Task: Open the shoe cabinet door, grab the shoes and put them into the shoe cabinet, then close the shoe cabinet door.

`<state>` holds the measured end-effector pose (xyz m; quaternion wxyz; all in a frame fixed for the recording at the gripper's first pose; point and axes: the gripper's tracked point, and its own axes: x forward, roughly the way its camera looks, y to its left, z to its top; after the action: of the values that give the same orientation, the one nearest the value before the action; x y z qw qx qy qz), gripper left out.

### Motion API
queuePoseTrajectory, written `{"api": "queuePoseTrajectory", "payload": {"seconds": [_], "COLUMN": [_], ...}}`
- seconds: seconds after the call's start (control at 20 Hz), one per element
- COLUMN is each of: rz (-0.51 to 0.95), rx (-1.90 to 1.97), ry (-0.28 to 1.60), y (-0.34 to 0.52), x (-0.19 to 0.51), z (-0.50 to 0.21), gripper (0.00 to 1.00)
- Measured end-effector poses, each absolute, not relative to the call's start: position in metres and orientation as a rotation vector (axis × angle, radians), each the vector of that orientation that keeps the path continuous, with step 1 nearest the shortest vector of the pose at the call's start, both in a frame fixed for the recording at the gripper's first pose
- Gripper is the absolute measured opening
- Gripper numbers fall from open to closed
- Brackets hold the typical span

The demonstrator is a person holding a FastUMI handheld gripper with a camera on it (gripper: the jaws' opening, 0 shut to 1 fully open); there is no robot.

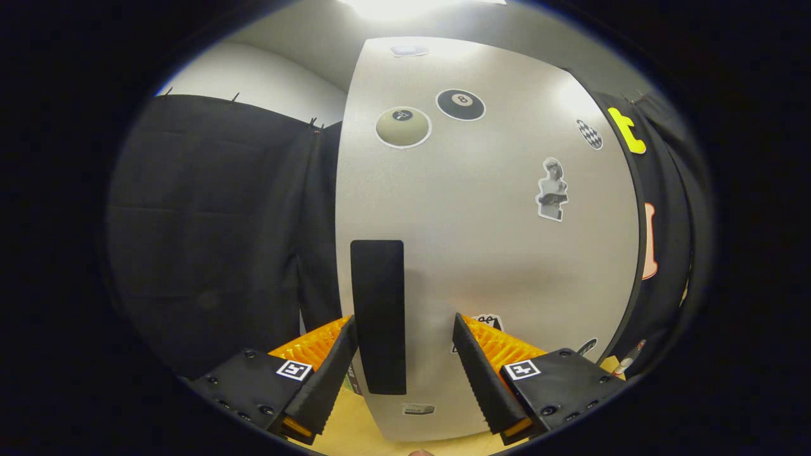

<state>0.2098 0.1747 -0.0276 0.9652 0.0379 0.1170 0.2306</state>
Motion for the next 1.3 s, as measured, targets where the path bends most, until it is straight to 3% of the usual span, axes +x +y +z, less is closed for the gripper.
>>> {"api": "queuePoseTrajectory", "payload": {"seconds": [0.35, 1.0, 1.3], "rz": [0.412, 0.176, 0.067], "rx": [0.079, -0.026, -0.054], "ry": [0.233, 0.092, 0.117], "y": [0.159, -0.028, -0.092], "x": [0.194, 0.091, 0.065], "z": [-0.019, 0.002, -0.014], "gripper": [0.96, 0.95, 0.95]}}
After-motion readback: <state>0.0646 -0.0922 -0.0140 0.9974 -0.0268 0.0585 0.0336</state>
